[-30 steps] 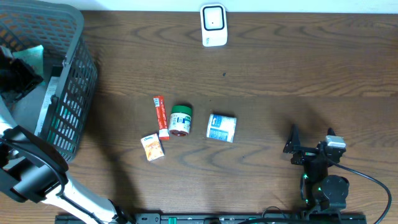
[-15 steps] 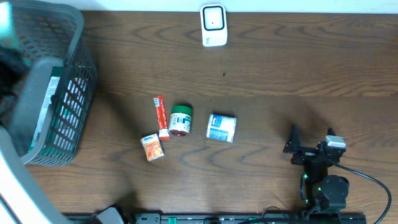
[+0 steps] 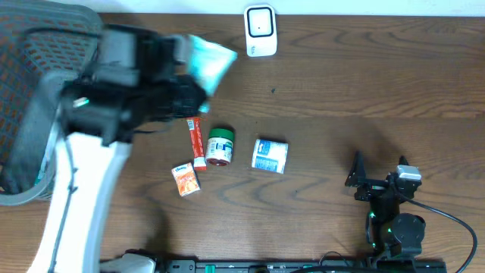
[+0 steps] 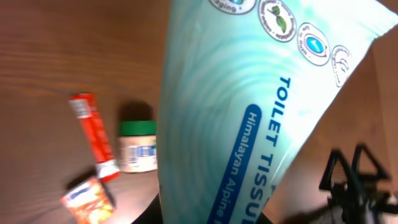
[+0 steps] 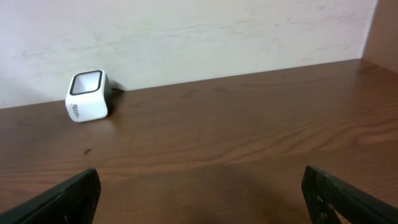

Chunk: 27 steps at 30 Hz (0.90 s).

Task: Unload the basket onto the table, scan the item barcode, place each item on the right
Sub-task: 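Lift the wipes pack out and carry it toward the white scanner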

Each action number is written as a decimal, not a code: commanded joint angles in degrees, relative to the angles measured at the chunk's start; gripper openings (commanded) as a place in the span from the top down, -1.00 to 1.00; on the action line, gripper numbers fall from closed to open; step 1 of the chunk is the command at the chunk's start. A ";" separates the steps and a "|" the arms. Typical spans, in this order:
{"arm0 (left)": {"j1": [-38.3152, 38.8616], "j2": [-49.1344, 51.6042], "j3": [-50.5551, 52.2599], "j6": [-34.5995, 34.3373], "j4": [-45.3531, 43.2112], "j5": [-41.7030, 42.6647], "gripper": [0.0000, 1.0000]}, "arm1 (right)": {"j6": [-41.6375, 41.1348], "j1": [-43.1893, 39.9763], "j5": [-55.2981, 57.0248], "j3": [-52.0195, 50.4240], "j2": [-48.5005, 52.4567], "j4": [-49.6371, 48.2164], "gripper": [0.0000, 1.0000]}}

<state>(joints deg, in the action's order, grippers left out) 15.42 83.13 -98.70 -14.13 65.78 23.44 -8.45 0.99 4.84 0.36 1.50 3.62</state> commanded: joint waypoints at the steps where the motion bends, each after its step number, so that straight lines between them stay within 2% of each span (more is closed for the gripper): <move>1: 5.60 3.82 0.50 0.48 -1.95 -0.13 0.85 | 0.83 0.28 0.20 -0.04 0.00 0.20 -0.98; 9: 14.78 15.13 0.50 0.57 -9.84 -0.13 0.86 | 0.83 0.24 0.92 -0.04 0.00 0.07 -0.99; 13: 17.68 17.55 0.50 6.34 -12.50 -1.64 0.86 | 0.76 0.17 0.74 -0.04 0.00 0.07 -0.99; 20: 21.64 17.68 0.50 16.44 -14.78 -13.99 0.86 | -0.96 0.17 -4.22 -0.04 0.00 -0.24 -0.98; 24: 21.79 17.68 0.50 19.43 -15.65 -14.08 0.85 | -2.71 0.17 -14.62 0.76 0.00 -4.28 -0.99; 27: 21.79 17.68 0.50 21.88 -16.24 -14.08 0.85 | -7.76 0.17 -17.35 5.03 0.28 -3.19 -0.99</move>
<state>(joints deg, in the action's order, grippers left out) 37.28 101.67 -98.06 3.20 50.22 11.27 -11.42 0.99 -6.02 1.32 1.52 0.19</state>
